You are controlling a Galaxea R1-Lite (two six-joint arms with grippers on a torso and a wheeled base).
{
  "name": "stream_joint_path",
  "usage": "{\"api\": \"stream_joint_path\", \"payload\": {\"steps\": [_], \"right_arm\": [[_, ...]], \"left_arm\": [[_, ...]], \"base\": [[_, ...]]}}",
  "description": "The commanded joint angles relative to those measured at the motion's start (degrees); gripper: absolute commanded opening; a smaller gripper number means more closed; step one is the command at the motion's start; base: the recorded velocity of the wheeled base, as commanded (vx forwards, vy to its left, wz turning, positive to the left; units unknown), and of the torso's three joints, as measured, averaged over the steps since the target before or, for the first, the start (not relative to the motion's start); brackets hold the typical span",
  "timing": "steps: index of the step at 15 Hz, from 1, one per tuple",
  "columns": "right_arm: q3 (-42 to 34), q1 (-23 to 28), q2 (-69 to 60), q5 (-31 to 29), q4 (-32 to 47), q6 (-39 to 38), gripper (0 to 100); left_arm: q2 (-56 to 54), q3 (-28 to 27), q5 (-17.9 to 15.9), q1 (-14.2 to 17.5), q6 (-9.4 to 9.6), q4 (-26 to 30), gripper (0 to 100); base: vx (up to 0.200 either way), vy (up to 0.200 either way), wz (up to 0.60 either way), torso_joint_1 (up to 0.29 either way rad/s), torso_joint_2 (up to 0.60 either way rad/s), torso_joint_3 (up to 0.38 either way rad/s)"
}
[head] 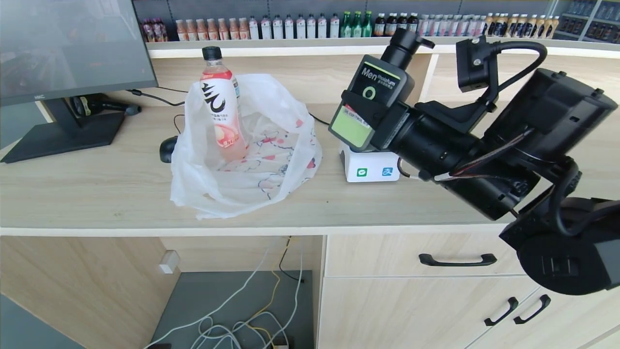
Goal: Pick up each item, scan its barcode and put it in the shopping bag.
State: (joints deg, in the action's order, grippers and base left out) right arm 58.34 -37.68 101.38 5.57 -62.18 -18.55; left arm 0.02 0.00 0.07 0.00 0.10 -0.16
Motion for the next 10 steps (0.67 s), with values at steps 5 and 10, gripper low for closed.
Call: {"api": "stream_joint_path", "payload": {"steps": [5, 10], "right_arm": [[8.45, 4.81, 0.66, 9.28, 11.56, -2.1, 0], [9.77, 9.12, 2.6, 18.69, 13.14, -4.21, 0]], "left_arm": [[-0.02, 0.0, 0.01, 0.0, -0.01, -0.02, 100], [-0.02, 0.0, 0.01, 0.0, -0.01, -0.02, 100]], "base": [[0.0, 0.0, 0.0, 0.0, 0.0, 0.0], [0.0, 0.0, 0.0, 0.0, 0.0, 0.0]]}}
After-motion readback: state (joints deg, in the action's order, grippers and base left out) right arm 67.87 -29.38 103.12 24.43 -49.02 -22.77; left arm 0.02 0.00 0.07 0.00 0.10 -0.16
